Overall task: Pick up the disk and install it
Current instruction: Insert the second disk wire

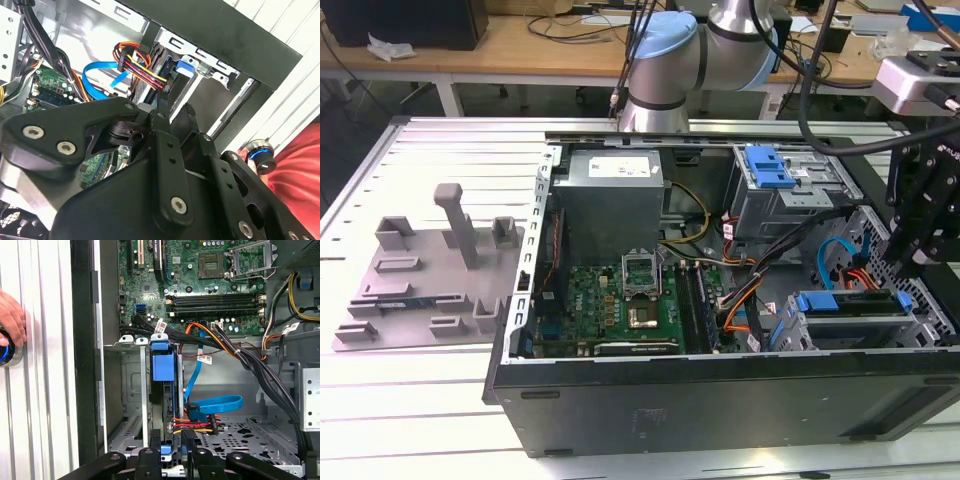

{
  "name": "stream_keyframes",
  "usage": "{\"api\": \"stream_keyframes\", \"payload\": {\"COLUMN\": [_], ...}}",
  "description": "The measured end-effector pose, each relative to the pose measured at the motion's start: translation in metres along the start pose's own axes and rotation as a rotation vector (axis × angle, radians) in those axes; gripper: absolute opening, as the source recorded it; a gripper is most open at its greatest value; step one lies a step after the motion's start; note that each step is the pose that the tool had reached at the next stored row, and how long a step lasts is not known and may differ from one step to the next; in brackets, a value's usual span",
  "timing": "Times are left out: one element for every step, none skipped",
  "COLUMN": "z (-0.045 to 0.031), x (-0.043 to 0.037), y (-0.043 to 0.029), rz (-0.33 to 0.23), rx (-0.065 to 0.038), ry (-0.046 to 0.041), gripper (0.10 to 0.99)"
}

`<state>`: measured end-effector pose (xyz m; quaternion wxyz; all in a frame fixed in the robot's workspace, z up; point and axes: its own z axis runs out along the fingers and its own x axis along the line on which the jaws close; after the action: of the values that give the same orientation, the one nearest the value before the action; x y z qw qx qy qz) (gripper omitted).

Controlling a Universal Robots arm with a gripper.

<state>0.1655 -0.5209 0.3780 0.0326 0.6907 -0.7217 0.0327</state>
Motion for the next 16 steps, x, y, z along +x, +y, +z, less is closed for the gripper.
{"api": "stream_keyframes", "payload": {"z": [-0.0001, -0.0002, -0.0003, -0.0003, -0.0005, -0.0006, -0.0006, -0.0009, -0.0010, -0.0012, -0.0014, -0.0016, -0.0019, -0.0020, -0.0023, -0.0023], "x": [0.0000, 0.0000, 0.0000, 0.0000, -0.0002, -0.0013, -0.0032, -0.0054, -0.0075, -0.0092, -0.0113, -0.0136, -0.0163, -0.0185, -0.0208, -0.0210], "y": [0.0000, 0.0000, 0.0000, 0.0000, 0.0000, 0.0001, 0.0002, 0.0002, 0.0003, 0.0004, 0.0005, 0.0006, 0.0008, 0.0010, 0.0013, 0.0013], "rz": [0.000, 0.000, 0.000, 0.000, 0.000, 0.000, 0.000, 0.000, 0.000, 0.000, 0.000, 0.000, 0.000, 0.000, -0.004, -0.011], "rx": [0.000, 0.000, 0.000, 0.000, 0.000, 0.000, 0.000, 0.001, 0.001, 0.001, 0.001, 0.001, 0.002, 0.002, 0.001, -0.001], "ry": [0.0000, 0.0000, 0.0000, -0.0001, 0.0005, 0.0029, 0.0076, 0.0129, 0.0176, 0.0216, 0.0252, 0.0298, 0.0349, 0.0355, 0.0357, 0.0359], "gripper": [0.302, 0.302, 0.302, 0.302, 0.302, 0.302, 0.302, 0.302, 0.302, 0.302, 0.302, 0.302, 0.302, 0.302, 0.302, 0.302]}}
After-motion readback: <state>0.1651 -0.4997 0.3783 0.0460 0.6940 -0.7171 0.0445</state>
